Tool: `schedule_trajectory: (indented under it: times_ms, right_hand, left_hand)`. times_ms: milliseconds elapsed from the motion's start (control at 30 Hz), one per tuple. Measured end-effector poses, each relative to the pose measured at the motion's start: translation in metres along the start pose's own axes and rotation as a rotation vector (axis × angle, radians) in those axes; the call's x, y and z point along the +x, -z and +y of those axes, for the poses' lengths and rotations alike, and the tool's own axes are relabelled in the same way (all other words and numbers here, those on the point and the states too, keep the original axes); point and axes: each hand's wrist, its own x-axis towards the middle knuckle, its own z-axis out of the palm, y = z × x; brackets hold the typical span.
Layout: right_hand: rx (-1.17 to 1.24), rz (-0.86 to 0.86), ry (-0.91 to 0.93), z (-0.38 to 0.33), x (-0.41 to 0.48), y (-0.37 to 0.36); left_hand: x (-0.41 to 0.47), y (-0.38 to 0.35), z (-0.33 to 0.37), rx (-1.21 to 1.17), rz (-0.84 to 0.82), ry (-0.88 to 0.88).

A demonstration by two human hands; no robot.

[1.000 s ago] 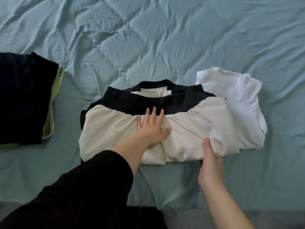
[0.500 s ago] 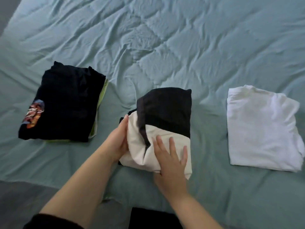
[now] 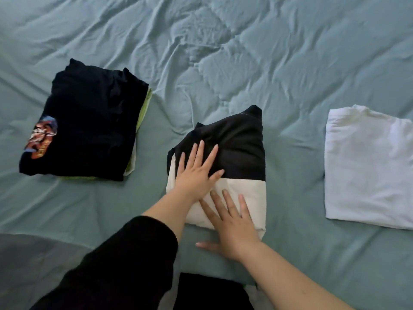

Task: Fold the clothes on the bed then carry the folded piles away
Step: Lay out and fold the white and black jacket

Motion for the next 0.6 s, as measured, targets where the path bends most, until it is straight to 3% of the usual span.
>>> schedule_trajectory:
  times_ms: [67, 133, 267, 300, 333, 467, 533, 600]
  right_hand:
    - [-0.023, -0.028, 0.023, 0.002, -0.003, -0.003]
    - [0.038, 0.004, 0.011, 0.001, -0.007, 0.003]
    - [-0.001, 0.341, -0.064, 0.012, -0.010, 0.023]
    - [-0.046, 0.395, -0.087, 0.023, -0.009, 0.027]
    - [-0.092, 0.340, -0.117, 0.037, -0.007, 0.032]
    - [-0.109, 0.002, -0.305, 0.097, 0.005, 0.032]
    - [-0.040, 0.000, -0.329, 0.099, 0.007, 0.026]
    - [0.234, 0.092, -0.419, 0.081, 0.002, 0.027]
  left_hand:
    - [0.010, -0.003, -0.017, -0.023, -0.058, -0.011]
    - [0.007, -0.006, -0.015, 0.005, 0.010, -0.031]
    - [-0.028, -0.010, -0.011, 0.064, 0.260, -0.100]
    - [-0.040, -0.013, -0.019, 0.096, 0.243, -0.130]
    - [-0.050, -0.017, -0.031, 0.135, 0.177, -0.143]
    - [-0.054, -0.017, -0.091, 0.097, -0.219, 0.050]
    - [-0.051, -0.011, -0.097, 0.080, -0.264, 0.049]
    - [-0.059, -0.004, -0.090, -0.024, -0.206, -0.003]
